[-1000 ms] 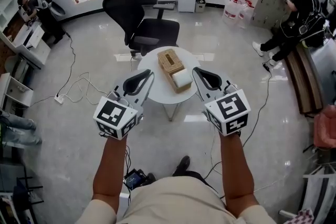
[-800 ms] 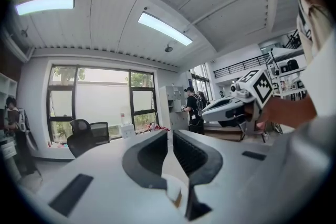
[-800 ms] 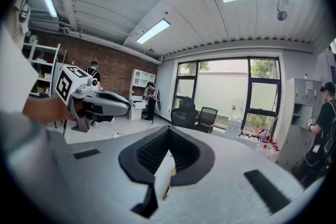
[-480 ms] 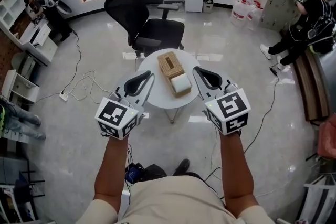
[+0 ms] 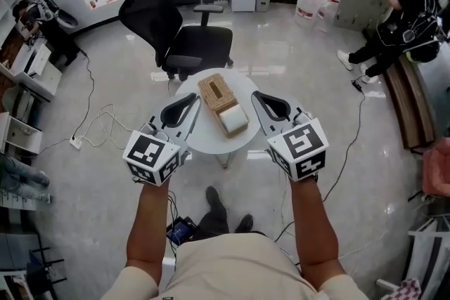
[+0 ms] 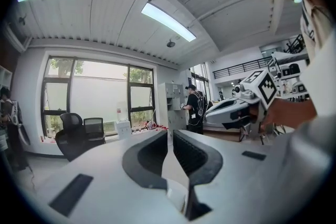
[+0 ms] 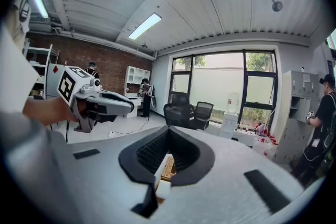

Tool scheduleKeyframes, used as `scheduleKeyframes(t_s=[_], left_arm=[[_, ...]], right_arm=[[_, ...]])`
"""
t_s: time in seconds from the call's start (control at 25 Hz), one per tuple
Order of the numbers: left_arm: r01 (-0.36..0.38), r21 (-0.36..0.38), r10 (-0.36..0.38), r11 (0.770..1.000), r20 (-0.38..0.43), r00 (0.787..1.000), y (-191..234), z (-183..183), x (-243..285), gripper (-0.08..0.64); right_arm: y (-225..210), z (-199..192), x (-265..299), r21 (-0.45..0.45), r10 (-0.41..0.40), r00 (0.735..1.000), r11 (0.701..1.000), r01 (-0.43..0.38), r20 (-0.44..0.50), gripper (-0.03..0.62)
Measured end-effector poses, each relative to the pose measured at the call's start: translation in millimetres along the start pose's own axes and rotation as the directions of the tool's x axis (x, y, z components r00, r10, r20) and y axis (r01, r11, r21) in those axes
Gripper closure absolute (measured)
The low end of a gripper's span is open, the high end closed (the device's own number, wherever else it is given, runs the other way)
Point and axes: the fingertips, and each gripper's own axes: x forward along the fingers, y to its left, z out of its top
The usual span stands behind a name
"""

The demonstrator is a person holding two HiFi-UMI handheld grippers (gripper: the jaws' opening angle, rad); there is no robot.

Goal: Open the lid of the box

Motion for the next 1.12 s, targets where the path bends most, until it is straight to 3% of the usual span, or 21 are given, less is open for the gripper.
scheduleKeyframes(t_s=[0.32, 0.68, 1.12], left_arm=[[0.084, -0.013, -0.083, 0.996, 0.027, 0.996, 46.8, 1.6, 44.2, 0.525], [0.129, -0.031, -0.128, 0.991, 0.033, 0.991, 104.6, -7.9, 66.0, 0.525], [0.126, -0.059, -0.126, 0.990, 0.008, 0.992, 143.5, -27.2, 94.9, 0.526]], right_arm=[[-19.9, 9.7, 45.7, -0.003, -0.072, 0.997, 0.997, 0.072, -0.029, 0.600], [-26.7, 15.3, 98.1, 0.006, -0.120, 0.991, 0.993, 0.121, -0.052, 0.600], [-57.9, 5.1, 137.3, 0.029, -0.128, 0.989, 0.991, 0.131, -0.071, 0.600]])
